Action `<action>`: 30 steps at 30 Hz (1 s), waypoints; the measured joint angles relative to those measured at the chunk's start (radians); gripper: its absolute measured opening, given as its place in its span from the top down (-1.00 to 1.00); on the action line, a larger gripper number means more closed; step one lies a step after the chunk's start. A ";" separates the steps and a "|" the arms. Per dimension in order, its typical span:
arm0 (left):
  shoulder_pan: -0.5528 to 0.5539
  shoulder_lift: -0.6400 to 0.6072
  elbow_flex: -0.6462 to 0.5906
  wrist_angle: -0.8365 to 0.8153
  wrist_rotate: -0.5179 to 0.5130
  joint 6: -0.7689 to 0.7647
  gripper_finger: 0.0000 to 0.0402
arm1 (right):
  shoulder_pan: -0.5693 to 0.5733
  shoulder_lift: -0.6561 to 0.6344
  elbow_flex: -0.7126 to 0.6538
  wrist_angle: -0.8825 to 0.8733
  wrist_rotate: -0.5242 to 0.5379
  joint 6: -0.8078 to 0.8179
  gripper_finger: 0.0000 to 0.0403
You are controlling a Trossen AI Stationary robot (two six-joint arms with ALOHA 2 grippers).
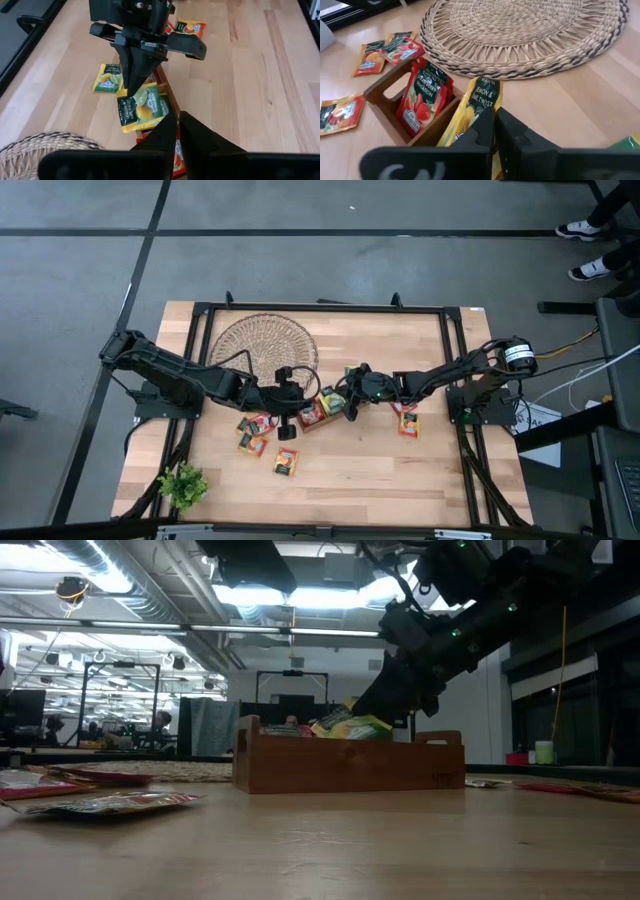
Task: Pick & Place Tea
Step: Put the yellow tea bag into the middle section of the wooden organizer, then adjust the wooden organizer
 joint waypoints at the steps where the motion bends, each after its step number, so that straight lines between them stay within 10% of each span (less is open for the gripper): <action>1: 0.000 0.000 0.000 0.000 0.000 0.000 0.90 | 0.000 0.000 0.000 0.000 0.000 0.000 0.92; 17: 0.000 0.000 0.000 0.000 0.000 0.000 0.91 | 0.002 -0.001 0.000 -0.001 -0.003 -0.053 0.14; 30: 0.000 0.000 0.000 0.006 0.010 -0.003 0.92 | -0.007 -0.160 0.093 -0.423 -0.129 -0.153 0.13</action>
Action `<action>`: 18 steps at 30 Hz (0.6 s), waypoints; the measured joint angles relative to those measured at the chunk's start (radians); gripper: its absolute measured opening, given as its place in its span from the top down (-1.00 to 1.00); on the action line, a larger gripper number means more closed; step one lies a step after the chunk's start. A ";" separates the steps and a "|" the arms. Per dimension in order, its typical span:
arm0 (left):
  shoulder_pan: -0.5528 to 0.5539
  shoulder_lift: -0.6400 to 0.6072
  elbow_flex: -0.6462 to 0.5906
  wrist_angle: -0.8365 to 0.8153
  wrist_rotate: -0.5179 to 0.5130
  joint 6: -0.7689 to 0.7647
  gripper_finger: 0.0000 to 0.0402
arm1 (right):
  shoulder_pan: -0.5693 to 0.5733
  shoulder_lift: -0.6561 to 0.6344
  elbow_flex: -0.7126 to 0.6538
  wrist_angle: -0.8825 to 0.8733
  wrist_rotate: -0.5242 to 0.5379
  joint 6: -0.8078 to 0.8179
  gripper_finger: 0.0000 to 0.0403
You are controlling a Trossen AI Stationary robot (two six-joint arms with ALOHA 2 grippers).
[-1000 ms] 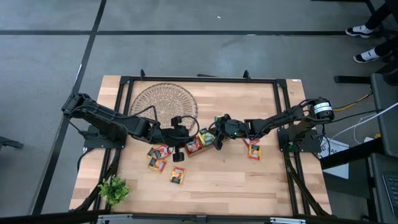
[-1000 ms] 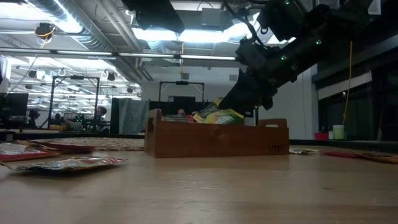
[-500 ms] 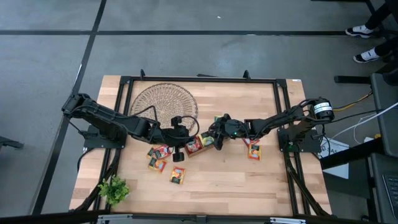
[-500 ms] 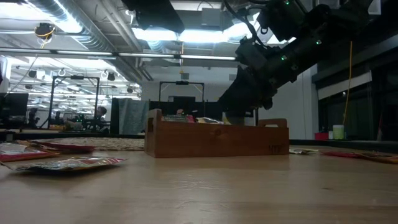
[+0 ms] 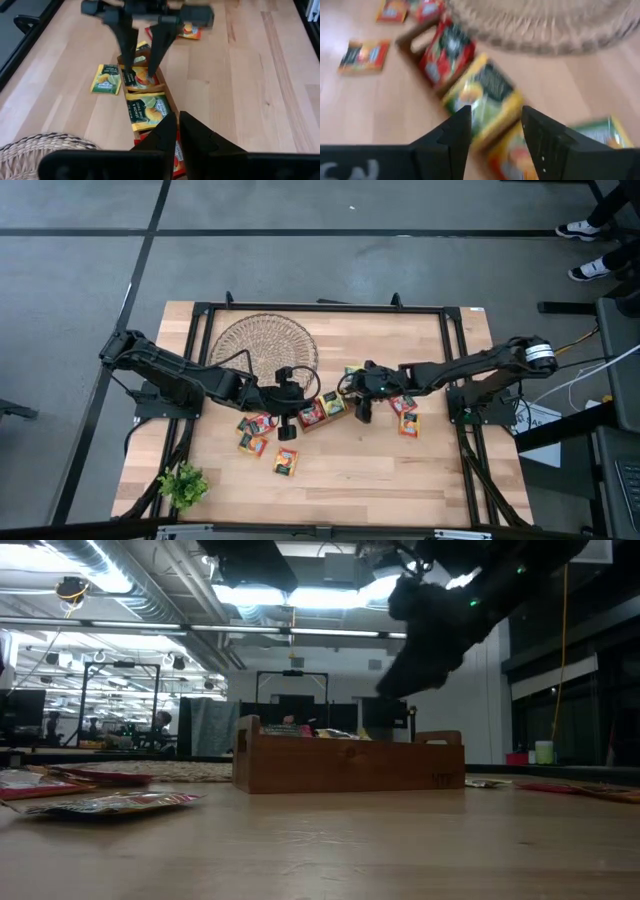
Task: Pick & Place Tea
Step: Adjust the wooden organizer
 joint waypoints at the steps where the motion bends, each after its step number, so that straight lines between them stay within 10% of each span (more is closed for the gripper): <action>1: 0.000 0.000 0.000 0.000 0.001 0.000 0.92 | 0.001 -0.020 0.000 -0.048 -0.018 0.005 0.14; 9: -0.001 0.000 0.000 -0.008 0.001 0.002 0.90 | 0.002 -0.142 0.000 -0.480 -0.003 0.199 0.30; 18: -0.001 0.000 0.000 -0.008 -0.026 0.003 0.91 | -0.043 -0.124 -0.011 -0.562 0.122 0.257 0.95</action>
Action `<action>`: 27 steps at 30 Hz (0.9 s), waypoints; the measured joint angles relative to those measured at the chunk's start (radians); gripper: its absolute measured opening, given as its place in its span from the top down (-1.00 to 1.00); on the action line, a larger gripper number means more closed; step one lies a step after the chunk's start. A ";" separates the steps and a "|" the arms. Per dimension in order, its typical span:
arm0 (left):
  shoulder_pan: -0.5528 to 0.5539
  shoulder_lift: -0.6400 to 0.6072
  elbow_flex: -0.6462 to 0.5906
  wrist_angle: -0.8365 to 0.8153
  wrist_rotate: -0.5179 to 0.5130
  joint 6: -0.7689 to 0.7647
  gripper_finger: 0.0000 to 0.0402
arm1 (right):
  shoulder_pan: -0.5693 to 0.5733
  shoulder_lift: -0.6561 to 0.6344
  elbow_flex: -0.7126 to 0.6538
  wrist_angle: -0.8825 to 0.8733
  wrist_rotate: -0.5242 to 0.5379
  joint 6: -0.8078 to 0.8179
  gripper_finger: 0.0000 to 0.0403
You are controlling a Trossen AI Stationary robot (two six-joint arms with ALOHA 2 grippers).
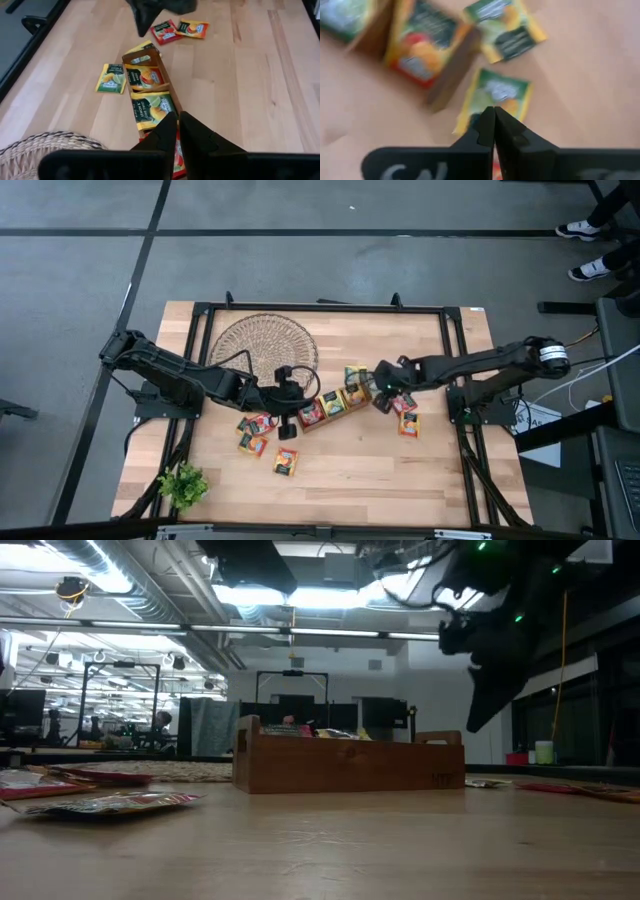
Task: Pick & Place Tea
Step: Adjust the wooden organizer
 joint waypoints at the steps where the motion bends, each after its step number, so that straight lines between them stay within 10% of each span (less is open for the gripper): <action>1: 0.000 0.000 0.000 0.000 -0.006 0.000 0.90 | -0.018 0.010 0.000 0.008 0.007 -0.001 0.94; 19: 0.000 0.000 0.000 0.000 -0.009 0.000 0.92 | -0.178 0.256 -0.001 0.484 -0.362 -0.184 0.98; 27: 0.000 0.000 0.000 0.000 -0.009 0.000 0.90 | -0.232 0.258 0.013 0.479 -0.234 -0.237 0.98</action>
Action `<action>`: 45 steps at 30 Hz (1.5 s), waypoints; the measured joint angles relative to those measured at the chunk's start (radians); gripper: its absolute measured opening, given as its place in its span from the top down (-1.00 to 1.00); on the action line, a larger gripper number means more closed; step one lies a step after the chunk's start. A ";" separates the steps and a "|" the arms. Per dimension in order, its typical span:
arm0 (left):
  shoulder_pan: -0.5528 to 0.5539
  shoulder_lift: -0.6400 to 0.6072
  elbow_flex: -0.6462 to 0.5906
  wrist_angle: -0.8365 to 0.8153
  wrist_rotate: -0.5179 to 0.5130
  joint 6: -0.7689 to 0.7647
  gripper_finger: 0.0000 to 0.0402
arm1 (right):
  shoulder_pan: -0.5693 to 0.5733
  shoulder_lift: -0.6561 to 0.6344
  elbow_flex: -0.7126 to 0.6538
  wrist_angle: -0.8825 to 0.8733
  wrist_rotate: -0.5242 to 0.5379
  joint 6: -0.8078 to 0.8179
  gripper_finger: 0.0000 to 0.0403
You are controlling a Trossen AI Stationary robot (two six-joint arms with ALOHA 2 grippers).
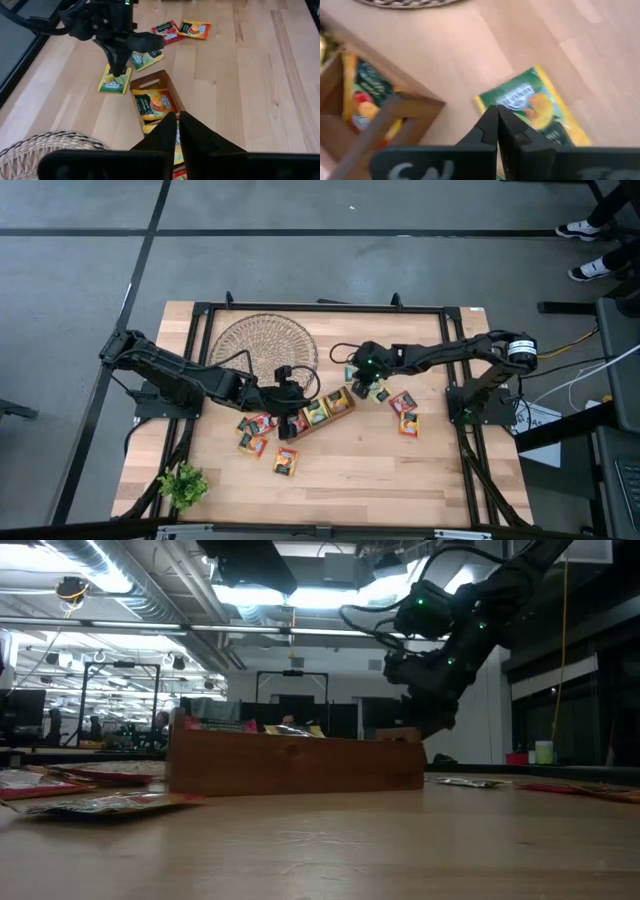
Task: Pick & Place Tea
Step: Adjust the wooden organizer
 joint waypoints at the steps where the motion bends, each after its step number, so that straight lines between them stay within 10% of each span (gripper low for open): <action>1: 0.000 0.000 0.000 0.000 0.000 0.000 0.91 | -0.009 0.000 0.000 -0.009 0.000 0.000 0.98; 22: 0.000 0.000 0.000 0.000 0.001 0.000 0.91 | -0.007 0.120 0.016 -0.219 -0.050 0.074 0.98; 34: 0.000 0.000 0.000 0.000 0.003 0.000 0.91 | 0.117 0.055 -0.002 -0.446 -0.356 0.217 0.98; 39: 0.000 0.000 0.000 0.000 0.003 0.000 0.91 | 0.202 0.060 -0.009 -0.252 -0.636 0.163 0.96; 45: 0.000 0.000 0.000 0.001 0.003 0.000 0.91 | 0.282 0.034 0.011 0.108 -0.667 0.159 0.95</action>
